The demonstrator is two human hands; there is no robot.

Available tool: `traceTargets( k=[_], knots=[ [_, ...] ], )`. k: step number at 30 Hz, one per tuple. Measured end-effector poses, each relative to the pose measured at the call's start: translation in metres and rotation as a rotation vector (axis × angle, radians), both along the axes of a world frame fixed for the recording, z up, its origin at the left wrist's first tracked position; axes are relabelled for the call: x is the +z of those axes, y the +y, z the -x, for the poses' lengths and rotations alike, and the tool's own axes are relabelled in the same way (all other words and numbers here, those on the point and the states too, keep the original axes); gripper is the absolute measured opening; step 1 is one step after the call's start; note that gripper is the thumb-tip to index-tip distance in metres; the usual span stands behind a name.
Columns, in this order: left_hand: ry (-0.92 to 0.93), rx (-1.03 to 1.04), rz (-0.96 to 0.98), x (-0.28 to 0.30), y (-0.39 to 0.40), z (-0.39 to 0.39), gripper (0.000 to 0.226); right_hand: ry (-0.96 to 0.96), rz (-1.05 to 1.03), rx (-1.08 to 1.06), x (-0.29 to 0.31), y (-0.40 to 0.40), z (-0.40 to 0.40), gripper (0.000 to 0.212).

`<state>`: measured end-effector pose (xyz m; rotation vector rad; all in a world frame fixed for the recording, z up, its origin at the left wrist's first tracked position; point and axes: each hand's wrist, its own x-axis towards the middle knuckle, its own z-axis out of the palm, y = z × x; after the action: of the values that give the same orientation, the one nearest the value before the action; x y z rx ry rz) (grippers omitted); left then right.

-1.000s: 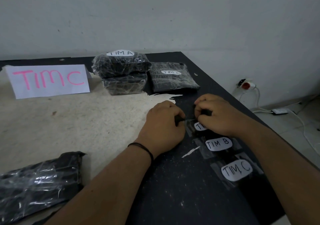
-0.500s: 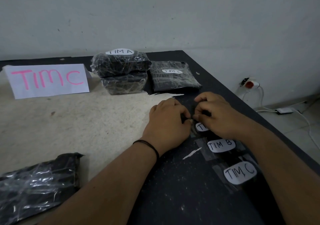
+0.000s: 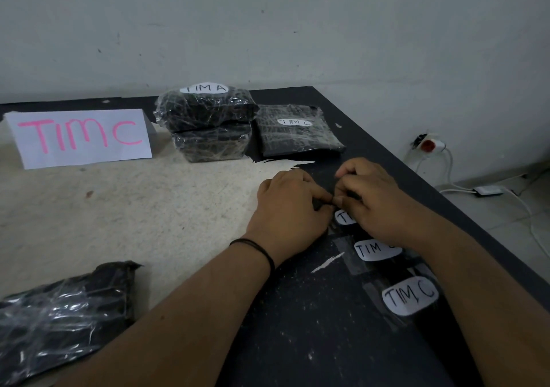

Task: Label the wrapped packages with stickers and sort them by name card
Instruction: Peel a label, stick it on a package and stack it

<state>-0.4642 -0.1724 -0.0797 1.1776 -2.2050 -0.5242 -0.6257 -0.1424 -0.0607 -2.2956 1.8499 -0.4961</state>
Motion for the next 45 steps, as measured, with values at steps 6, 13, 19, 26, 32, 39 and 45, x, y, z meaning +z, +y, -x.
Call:
traceTargets(
  k=[6, 13, 19, 26, 32, 39, 45],
  knots=[
    [0.012, 0.028, -0.044, 0.002, -0.001, 0.002, 0.009, 0.009, 0.006, -0.004, -0.001, 0.0, 0.002, 0.011],
    [-0.009, 0.054, -0.104, 0.005, -0.003, 0.004, 0.018, -0.14, 0.027, -0.064, 0.001, 0.0, 0.005, 0.016],
    [-0.034, 0.084, -0.073, 0.007, 0.002, 0.006, 0.014, -0.216, 0.055, -0.191, -0.001, -0.003, 0.018, 0.022],
    [-0.074, 0.039, -0.099, 0.016, 0.012, 0.01, 0.015, -0.335, 0.067, -0.322, -0.003, -0.003, 0.025, 0.016],
    [0.216, 0.051, -0.33, 0.028, 0.012, 0.009, 0.017, -0.45, 0.063, -0.393, -0.006, -0.005, 0.025, 0.015],
    [0.597, 0.009, -0.683, 0.03, 0.015, 0.012, 0.055, -0.61, 0.09, -0.461, -0.001, -0.003, 0.022, 0.016],
    [0.748, 0.067, -0.778, 0.027, 0.017, 0.01, 0.097, -0.691, 0.098, -0.487, 0.001, 0.0, 0.021, 0.017]
  ],
)
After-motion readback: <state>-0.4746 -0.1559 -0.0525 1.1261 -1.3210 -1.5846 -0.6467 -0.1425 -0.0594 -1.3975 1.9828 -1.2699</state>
